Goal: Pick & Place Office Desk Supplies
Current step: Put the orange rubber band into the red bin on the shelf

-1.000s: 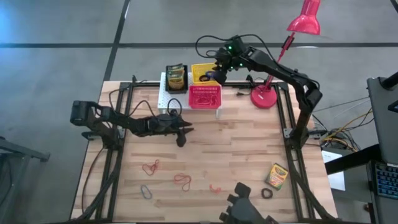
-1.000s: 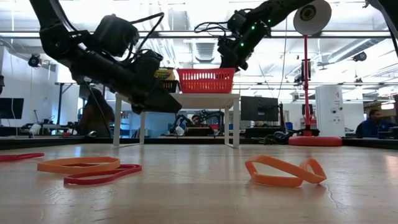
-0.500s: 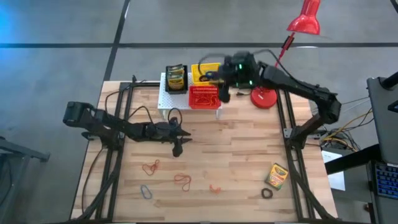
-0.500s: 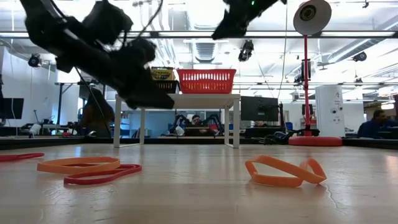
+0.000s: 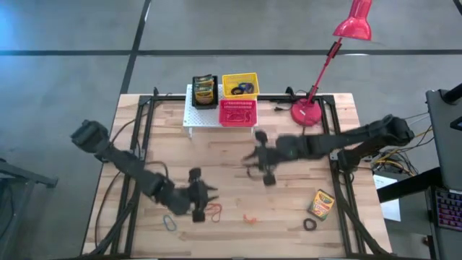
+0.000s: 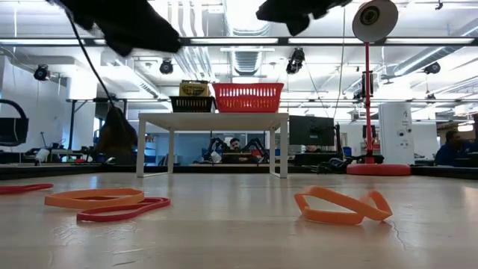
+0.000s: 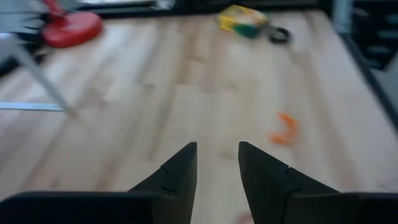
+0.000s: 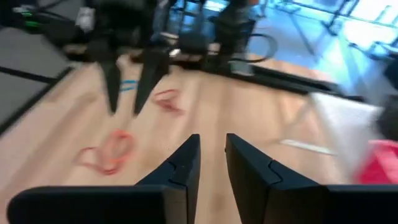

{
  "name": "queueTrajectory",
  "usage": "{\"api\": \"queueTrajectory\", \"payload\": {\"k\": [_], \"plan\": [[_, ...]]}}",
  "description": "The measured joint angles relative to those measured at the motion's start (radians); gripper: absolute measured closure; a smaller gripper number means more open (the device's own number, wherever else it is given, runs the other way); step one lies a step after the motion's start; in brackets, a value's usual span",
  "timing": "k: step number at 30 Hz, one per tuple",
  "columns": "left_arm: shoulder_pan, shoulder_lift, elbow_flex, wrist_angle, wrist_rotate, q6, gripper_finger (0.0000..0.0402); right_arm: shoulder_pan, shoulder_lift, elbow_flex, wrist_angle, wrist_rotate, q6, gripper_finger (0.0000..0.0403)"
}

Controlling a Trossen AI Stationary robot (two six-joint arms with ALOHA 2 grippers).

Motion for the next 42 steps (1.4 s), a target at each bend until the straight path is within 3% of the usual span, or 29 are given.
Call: {"api": "queueTrajectory", "payload": {"k": [6,11,16,21,28,42], "plan": [[-0.138,0.148,0.226,-0.329,0.029,-0.117,0.0282,0.190,0.029,-0.109,0.036,0.096,0.138,0.0344],[-0.152,0.300,0.399,-0.516,0.104,-0.230,0.0282,0.317,0.061,-0.176,0.072,0.112,0.249,0.0346],[-0.150,0.418,0.507,-0.479,0.116,-0.254,0.0282,0.407,0.185,-0.202,0.164,0.069,0.284,0.0340],[-0.149,0.496,0.567,-0.430,0.104,-0.358,0.0282,0.440,0.321,-0.162,0.191,0.001,0.302,0.0297],[-0.150,0.560,0.571,-0.300,-0.041,-0.460,0.0282,0.447,0.451,-0.084,0.182,-0.008,0.232,0.0247],[-0.149,0.572,0.559,-0.163,-0.107,-0.452,0.0282,0.425,0.523,-0.062,0.175,0.006,0.164,0.0277]]}}
